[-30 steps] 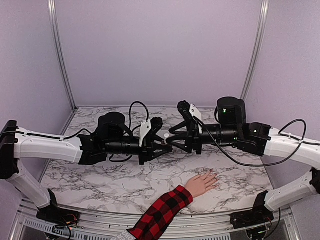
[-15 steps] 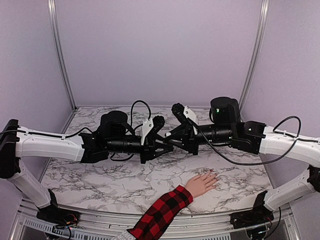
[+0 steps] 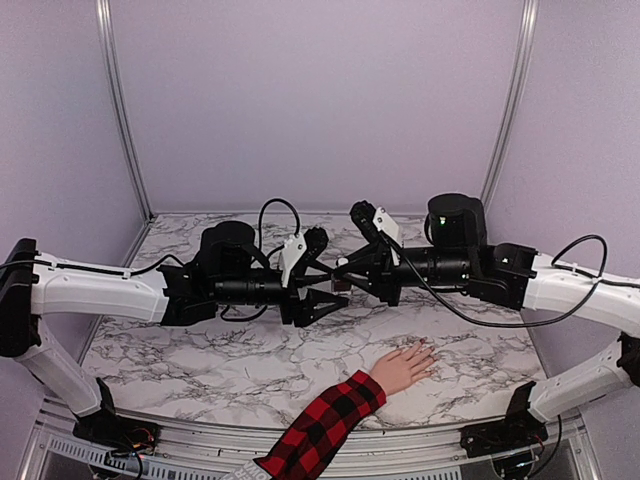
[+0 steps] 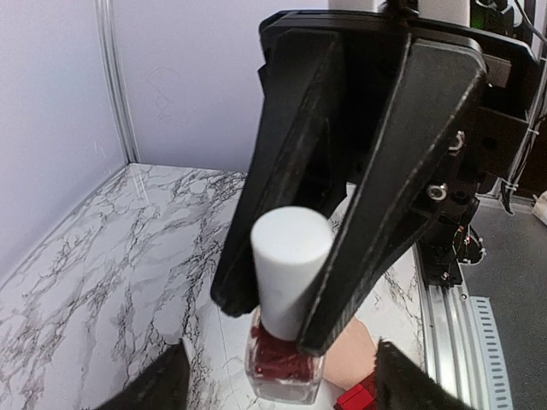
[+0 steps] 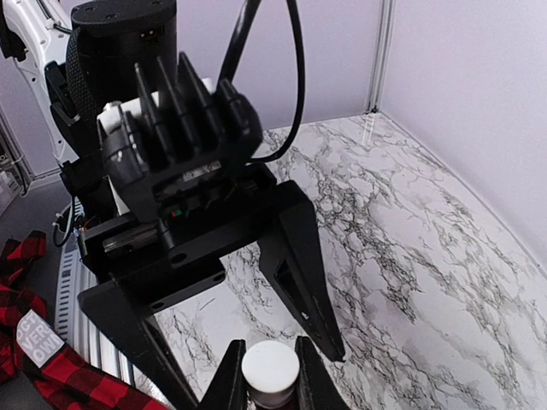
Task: Paint the nails
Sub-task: Pass from the left arm to the right, then set down the nail polish bottle at the center of the board.
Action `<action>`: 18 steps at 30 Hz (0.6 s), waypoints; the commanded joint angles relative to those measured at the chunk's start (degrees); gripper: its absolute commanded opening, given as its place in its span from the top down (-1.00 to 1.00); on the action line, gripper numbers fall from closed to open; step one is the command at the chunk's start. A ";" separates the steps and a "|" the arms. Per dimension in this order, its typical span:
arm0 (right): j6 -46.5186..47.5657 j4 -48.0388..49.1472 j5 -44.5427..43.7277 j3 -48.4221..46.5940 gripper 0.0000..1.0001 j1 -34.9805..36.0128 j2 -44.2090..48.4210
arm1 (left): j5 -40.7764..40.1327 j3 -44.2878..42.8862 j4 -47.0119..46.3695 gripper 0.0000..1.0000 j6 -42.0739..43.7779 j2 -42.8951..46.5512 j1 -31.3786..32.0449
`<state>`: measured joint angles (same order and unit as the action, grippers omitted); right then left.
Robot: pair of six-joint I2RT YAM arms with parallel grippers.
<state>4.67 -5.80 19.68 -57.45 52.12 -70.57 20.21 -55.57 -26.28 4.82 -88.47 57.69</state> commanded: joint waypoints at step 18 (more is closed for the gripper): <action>-10.30 28.62 -13.18 16.15 1.00 -12.28 -2.08 | -19.92 9.74 -4.31 -0.98 -18.08 10.51 -9.18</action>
<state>-3.49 12.88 8.99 -41.63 40.32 -68.27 5.08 -47.40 -27.68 -9.10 -80.40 49.84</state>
